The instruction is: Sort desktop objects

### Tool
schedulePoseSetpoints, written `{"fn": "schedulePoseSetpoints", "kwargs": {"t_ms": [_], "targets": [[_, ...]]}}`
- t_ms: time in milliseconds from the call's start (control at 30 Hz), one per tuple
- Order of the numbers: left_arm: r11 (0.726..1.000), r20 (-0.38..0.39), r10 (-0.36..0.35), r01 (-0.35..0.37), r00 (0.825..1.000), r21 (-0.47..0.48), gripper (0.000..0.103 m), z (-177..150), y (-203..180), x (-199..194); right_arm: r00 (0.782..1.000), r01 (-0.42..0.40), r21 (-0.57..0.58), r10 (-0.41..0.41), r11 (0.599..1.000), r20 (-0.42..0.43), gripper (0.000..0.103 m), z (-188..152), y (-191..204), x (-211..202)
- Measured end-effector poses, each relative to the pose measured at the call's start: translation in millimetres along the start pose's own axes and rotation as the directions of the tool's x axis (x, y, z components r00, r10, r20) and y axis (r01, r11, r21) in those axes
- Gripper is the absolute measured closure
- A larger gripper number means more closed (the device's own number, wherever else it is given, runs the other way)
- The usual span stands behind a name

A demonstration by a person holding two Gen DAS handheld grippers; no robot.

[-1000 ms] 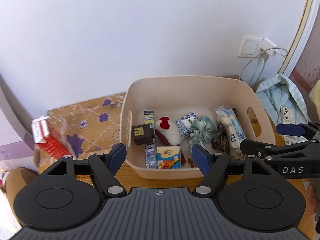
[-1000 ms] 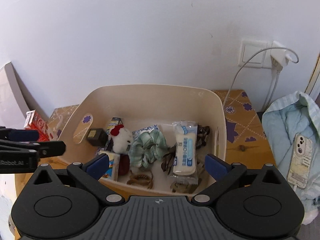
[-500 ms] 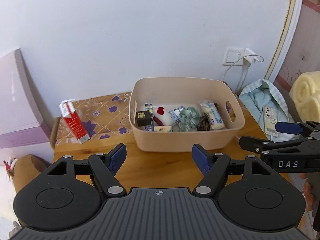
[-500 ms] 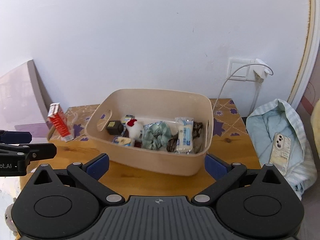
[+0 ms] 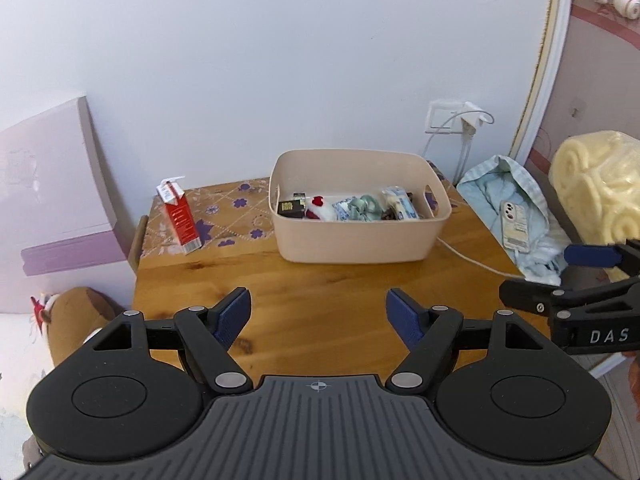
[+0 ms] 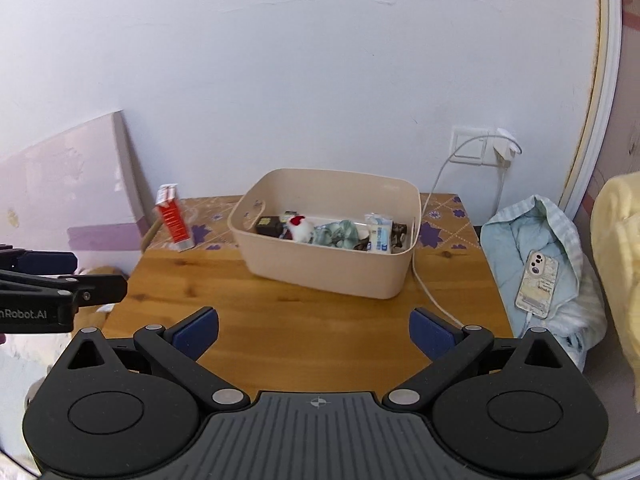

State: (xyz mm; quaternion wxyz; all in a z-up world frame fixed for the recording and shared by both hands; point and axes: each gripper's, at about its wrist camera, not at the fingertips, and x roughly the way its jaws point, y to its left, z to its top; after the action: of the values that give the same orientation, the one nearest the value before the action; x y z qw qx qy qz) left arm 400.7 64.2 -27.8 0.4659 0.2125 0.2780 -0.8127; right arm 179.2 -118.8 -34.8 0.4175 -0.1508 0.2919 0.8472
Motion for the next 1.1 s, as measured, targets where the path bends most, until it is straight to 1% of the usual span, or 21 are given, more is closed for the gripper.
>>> {"fn": "schedulePoseSetpoints", "kwargs": {"t_ms": [133,267,400,633,800,967,1100], "targets": [[1.0,-0.005,-0.015,0.015,1.0,0.001,0.027,-22,-4,-33,1.0,-0.009,-0.029,0.009,1.0,0.005,0.0,-12,11,-30],[1.0,-0.009,-0.016,0.016,1.0,0.015,0.027,-37,-11,-62,1.0,-0.016,-0.036,0.016,0.999,0.009,0.0,-23,19,-57],[0.999,-0.014,-0.037,0.037,0.999,0.011,0.027,-49,-16,-88,1.0,-0.011,-0.039,0.011,0.999,0.002,0.0,-33,23,-79],[1.0,-0.007,-0.012,0.012,1.0,-0.006,0.027,-71,-21,-125,1.0,-0.003,-0.067,0.002,0.998,-0.005,0.0,-50,28,-110],[0.999,-0.02,-0.04,0.04,0.999,0.004,0.027,-83,-25,-141,1.0,-0.003,-0.084,0.002,0.996,-0.015,0.0,-63,31,-126],[0.999,-0.019,-0.037,0.037,0.999,0.01,0.027,-91,-28,-151,1.0,-0.006,-0.096,0.003,0.995,-0.028,0.0,-73,36,-137],[0.999,-0.021,-0.052,0.052,0.998,0.013,0.027,-95,-30,-158,1.0,-0.001,-0.102,-0.001,0.995,-0.027,0.0,-77,39,-143]]}}
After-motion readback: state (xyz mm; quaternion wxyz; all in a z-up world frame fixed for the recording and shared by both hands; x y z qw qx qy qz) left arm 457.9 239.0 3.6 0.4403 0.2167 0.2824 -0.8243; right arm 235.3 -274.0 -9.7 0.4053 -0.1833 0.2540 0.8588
